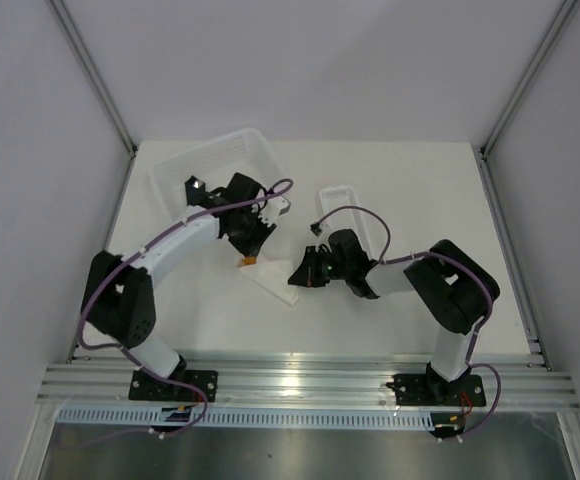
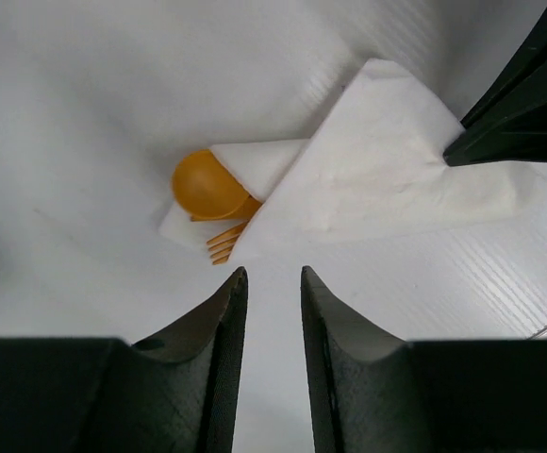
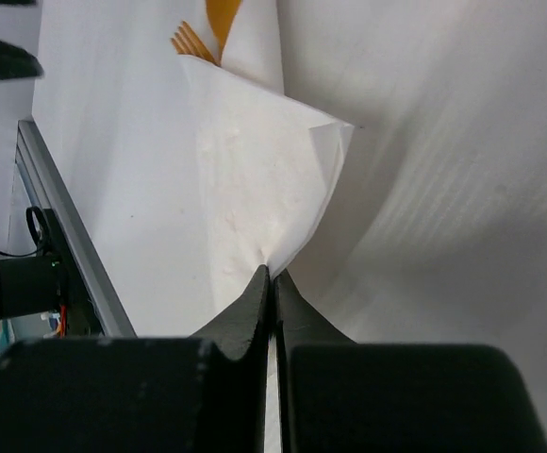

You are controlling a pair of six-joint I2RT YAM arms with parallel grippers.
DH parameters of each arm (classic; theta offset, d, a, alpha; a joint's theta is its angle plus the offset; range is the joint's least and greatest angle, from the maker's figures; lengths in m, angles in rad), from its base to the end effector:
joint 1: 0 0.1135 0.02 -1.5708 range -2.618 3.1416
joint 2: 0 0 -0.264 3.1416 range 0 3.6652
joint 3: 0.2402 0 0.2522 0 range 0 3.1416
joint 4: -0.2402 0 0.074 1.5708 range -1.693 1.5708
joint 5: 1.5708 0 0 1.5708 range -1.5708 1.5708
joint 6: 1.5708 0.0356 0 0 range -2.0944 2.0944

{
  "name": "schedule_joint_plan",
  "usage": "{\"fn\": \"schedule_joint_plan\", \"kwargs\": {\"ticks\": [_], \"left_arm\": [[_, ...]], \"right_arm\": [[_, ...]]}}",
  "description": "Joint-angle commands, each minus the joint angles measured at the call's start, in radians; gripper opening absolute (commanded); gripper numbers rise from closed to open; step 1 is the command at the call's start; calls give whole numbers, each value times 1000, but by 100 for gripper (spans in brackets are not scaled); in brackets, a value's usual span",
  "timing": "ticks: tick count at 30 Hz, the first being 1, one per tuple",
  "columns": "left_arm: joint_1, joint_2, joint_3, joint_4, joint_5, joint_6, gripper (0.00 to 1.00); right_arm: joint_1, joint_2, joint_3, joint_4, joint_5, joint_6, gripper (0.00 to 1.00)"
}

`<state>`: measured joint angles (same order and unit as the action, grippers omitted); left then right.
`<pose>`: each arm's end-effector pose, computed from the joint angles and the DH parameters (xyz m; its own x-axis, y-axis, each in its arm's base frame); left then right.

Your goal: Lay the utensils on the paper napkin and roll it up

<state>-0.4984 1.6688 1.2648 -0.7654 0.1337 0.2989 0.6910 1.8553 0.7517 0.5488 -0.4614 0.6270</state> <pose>0.2940 -0.1654 0.2345 -0.6197 0.6695 -0.4095 0.7346 0.6785 -0.0022 0.2581 0.2340 0.1194 -0.8346 -0.0085 -0.5507 -0.4601 0.5605 0.6886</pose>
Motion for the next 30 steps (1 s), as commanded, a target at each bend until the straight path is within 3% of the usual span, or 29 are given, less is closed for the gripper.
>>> {"fn": "schedule_joint_plan", "kwargs": {"ticks": [1, 16, 30], "left_arm": [[35, -132, 4, -46, -9, 25, 33], [173, -536, -292, 11, -25, 6, 36], [204, -646, -380, 78, -19, 5, 39]], "right_arm": [[36, -97, 27, -29, 41, -56, 0], [88, -153, 81, -133, 142, -154, 0], [140, -317, 17, -178, 231, -181, 0]]}}
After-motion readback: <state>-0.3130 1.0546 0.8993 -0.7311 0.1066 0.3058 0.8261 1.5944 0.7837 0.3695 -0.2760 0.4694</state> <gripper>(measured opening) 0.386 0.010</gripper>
